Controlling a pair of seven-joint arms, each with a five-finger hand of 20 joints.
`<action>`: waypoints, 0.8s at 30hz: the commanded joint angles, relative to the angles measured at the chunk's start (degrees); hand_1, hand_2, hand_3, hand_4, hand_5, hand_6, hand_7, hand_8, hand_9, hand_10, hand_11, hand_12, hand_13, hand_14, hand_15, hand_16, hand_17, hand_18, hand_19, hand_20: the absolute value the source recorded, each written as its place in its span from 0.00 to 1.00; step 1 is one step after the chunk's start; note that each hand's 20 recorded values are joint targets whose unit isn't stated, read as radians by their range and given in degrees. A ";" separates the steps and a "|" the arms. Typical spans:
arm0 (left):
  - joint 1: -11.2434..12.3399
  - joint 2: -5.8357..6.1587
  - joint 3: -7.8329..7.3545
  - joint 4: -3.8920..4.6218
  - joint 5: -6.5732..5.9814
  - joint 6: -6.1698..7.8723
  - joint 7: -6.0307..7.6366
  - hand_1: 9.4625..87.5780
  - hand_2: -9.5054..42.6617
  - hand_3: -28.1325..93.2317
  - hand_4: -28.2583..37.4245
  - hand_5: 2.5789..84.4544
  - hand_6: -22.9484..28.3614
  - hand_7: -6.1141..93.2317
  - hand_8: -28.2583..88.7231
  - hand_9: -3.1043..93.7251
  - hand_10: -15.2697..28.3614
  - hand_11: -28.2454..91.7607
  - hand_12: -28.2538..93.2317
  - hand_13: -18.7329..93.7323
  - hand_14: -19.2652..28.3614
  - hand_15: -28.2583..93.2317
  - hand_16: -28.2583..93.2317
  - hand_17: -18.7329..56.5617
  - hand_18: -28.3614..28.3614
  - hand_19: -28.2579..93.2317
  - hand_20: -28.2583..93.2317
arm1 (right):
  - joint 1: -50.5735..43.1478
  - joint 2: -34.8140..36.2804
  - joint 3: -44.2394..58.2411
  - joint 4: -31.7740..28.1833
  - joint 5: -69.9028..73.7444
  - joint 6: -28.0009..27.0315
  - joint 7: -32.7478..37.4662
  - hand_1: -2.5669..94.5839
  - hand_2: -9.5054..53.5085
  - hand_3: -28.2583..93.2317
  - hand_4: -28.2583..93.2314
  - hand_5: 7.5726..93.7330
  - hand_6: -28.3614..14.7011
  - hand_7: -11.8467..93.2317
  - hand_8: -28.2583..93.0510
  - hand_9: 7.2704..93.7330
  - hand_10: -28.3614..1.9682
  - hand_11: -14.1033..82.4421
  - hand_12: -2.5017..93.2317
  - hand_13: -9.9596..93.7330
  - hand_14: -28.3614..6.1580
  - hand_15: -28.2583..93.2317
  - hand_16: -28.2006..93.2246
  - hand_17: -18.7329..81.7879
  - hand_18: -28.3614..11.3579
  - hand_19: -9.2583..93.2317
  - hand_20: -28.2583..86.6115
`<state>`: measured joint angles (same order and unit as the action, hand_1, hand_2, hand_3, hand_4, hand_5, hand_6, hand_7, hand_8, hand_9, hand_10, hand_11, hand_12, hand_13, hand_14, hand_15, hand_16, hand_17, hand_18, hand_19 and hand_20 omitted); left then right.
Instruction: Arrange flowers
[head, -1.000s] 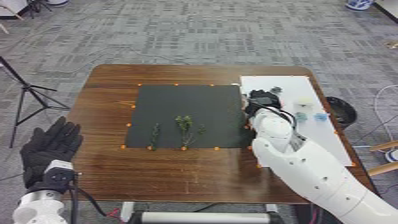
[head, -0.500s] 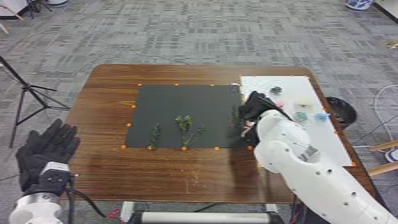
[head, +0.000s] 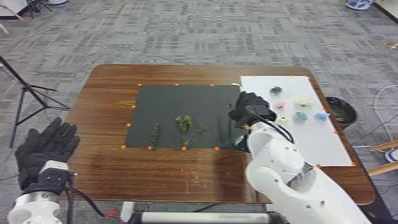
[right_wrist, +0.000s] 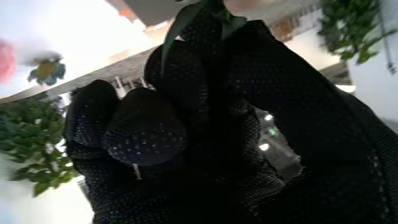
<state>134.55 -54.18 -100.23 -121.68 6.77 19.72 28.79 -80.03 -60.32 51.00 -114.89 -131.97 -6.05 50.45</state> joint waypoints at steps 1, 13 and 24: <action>0.04 0.02 0.36 -0.06 0.06 -0.05 -0.15 0.19 0.54 0.83 0.00 0.52 0.61 0.22 0.15 0.43 0.72 0.46 0.31 0.42 0.72 0.54 0.18 0.18 0.71 0.46 0.33 | -2.43 -1.28 -5.74 1.88 -5.95 -0.35 -2.02 0.47 0.00 0.91 0.22 0.80 0.61 0.50 0.42 0.79 0.51 0.56 0.66 0.85 0.52 0.83 0.57 0.60 0.00 0.96 0.55; 0.71 -0.26 0.12 -0.12 -0.50 -0.12 -0.18 0.19 0.53 0.83 0.00 0.52 0.61 0.21 0.15 0.43 0.72 0.46 0.31 0.42 0.72 0.54 0.18 0.18 0.71 0.46 0.33 | -0.67 -4.11 -6.98 7.04 -4.98 -1.67 -1.08 0.50 0.00 0.89 0.19 0.79 0.61 0.50 0.41 0.78 0.50 0.56 0.67 0.84 0.52 0.83 0.57 0.59 0.00 0.96 0.54; 0.86 0.26 0.53 0.24 -3.57 -2.22 1.59 0.18 0.52 0.83 0.00 0.52 0.61 0.21 0.15 0.43 0.72 0.46 0.31 0.42 0.72 0.54 0.18 0.18 0.71 0.46 0.33 | -1.32 -3.92 -6.13 3.14 -1.97 -5.76 -1.95 0.47 0.00 0.80 0.09 0.72 0.58 0.53 0.38 0.72 0.37 0.68 0.50 0.81 0.47 0.84 0.56 0.56 0.00 0.95 0.55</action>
<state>134.71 -54.19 -100.19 -121.64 4.15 19.53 29.04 -80.93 -64.31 44.02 -109.23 -135.60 -9.00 48.93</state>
